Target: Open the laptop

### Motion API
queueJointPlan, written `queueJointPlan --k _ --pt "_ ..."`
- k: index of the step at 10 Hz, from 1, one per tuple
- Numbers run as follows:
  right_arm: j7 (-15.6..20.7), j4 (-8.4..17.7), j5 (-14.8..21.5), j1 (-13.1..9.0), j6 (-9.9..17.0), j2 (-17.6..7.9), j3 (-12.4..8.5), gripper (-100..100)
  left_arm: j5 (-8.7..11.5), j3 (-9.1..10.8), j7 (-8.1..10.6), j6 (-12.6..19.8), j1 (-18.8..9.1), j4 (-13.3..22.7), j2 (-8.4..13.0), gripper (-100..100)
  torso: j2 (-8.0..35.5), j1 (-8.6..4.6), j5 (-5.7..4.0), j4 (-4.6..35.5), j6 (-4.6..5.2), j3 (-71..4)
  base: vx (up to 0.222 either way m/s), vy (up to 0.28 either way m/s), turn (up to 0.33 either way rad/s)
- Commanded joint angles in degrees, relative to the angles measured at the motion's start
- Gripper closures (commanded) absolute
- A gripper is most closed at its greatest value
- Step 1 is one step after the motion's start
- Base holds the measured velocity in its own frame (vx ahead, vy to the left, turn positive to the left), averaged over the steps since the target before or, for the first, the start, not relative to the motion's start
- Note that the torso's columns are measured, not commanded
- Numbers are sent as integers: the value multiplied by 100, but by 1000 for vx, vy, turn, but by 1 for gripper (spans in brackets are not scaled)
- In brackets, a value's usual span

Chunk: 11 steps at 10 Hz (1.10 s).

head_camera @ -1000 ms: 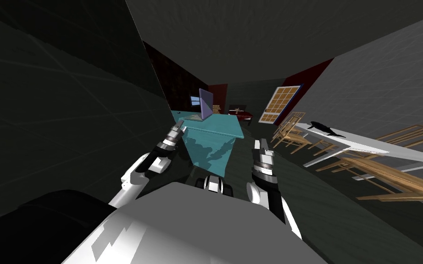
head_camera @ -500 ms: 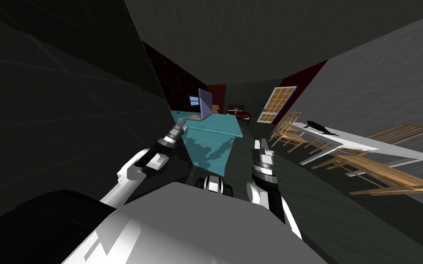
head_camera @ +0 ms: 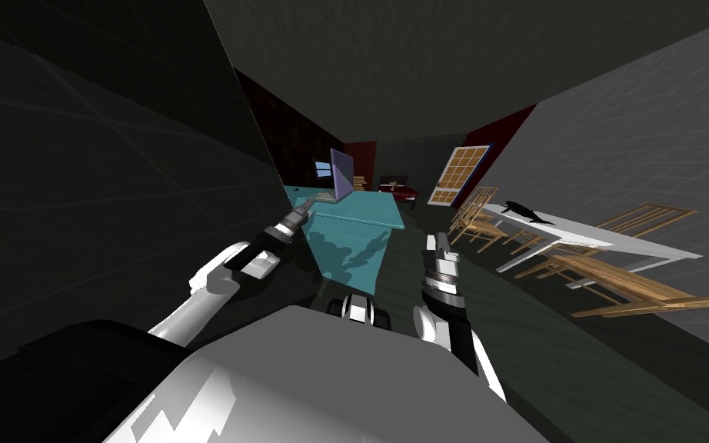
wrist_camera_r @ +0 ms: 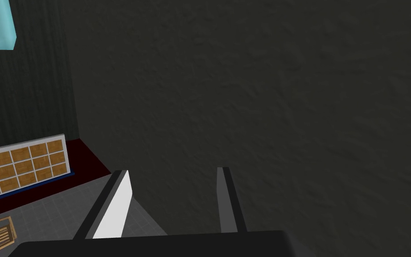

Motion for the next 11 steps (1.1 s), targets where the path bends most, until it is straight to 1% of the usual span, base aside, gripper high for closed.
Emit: queueJointPlan --k 1,2,3,4,5,6,7,8,9,10,11 --pt "0 0 0 0 0 0 0 0 35 81 105 446 -109 -4 362 -100 1 -1 0 0 -2 1 -3 6 -94" --pt "0 0 0 0 0 0 0 0 35 81 105 522 -109 -4 365 -100 0 -1 -1 0 1 0 -1 7 -46" --pt "0 0 0 0 0 0 0 0 59 123 183 759 -191 13 601 -100 1 0 0 0 -3 1 4 7 -95" --pt "0 0 0 0 0 0 0 0 59 123 183 800 -191 13 601 -100 0 0 0 0 0 0 5 9 -44" --pt "0 0 0 0 0 0 0 0 82 159 271 1006 -274 36 828 -100 1 0 0 0 -2 1 7 8 -82" --pt "0 0 0 0 0 0 0 0 82 159 271 1068 -274 36 828 -100 1 -1 0 0 0 0 7 8 -53" --pt "0 0 0 0 0 0 0 0 104 189 367 1296 -357 65 1047 -100 1 -1 0 0 -2 1 14 8 -93" --pt "0 0 0 0 0 0 0 0 104 189 367 1328 -357 65 1047 -100 0 -1 0 0 0 0 13 9 -67" --pt "0 0 0 1 0 0 0 0 126 213 471 1542 -440 100 1258 -100 1 -1 0 0 -2 1 19 10 -123" --pt "0 0 0 0 0 0 0 0 126 213 471 1578 -440 100 1258 -100 0 0 0 0 1 0 16 11 -62" --pt "0 0 0 1 0 0 0 0 148 231 583 1787 -524 139 1460 -100 2 0 0 1 -3 1 22 7 -105"
